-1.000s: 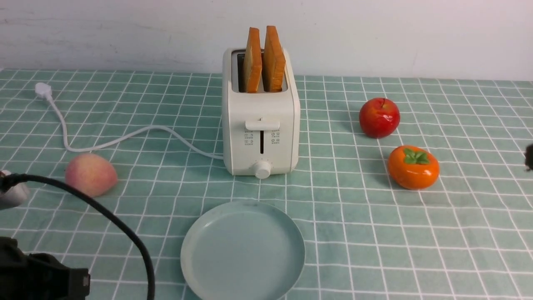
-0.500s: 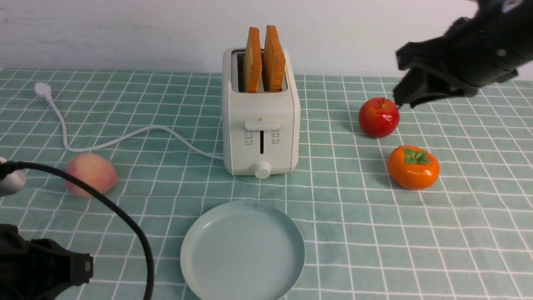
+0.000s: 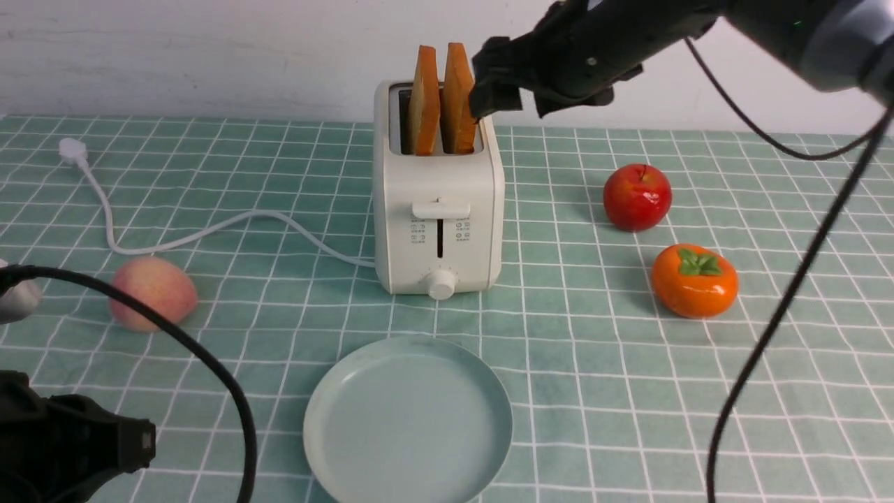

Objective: Take toasted bread from bread machine on blue coffee table place on plate.
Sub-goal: 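Grasp the toast slice in the toaster and pull it up out of the slot with the right gripper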

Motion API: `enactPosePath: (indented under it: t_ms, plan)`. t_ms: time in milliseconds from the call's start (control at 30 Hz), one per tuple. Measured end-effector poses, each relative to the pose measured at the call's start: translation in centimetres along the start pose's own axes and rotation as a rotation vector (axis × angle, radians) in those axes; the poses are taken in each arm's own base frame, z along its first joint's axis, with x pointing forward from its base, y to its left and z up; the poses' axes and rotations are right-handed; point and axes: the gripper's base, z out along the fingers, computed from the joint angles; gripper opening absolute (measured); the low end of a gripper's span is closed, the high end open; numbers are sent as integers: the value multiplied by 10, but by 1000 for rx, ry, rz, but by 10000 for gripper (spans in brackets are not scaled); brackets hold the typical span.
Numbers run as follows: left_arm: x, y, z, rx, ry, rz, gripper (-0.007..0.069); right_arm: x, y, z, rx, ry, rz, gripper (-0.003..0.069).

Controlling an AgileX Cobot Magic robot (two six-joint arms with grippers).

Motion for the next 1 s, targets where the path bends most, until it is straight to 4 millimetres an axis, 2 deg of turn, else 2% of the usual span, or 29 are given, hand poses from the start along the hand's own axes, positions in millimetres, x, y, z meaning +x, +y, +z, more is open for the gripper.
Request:
enactPosePath:
  t_ms: [133,300,500,600,667,700,733,800,867,967,1000]
  plan:
    - [2,0,0,1,22,0,-14,1,-6,24,15,-11,-6,591]
    - [2,0,0,2,24,-2,-14,0,-9,36,16,-59,-1,582]
    - [2,0,0,3,24,-4,-14,1,-15,59,28,-144,-3,565]
    - [2,0,0,3,24,-4,-14,6,-19,72,34,-143,-20,483]
    - [2,0,0,3,24,-4,-14,7,-20,76,33,-145,-29,311]
    - [2,0,0,3,24,-4,-14,6,-19,75,30,-149,-32,207]
    - [2,0,0,3,24,-4,-14,6,-18,73,26,-150,-32,133]
    - [2,0,0,4,24,-5,-14,2,-15,64,25,-153,-45,91]
    - [2,0,0,4,25,-5,-14,-6,-11,48,24,-167,-56,105]
    - [2,0,0,3,28,-5,-14,-30,6,-23,10,-229,-87,111]
    - [2,0,0,3,28,-5,-14,-31,7,-28,9,-232,-89,111]
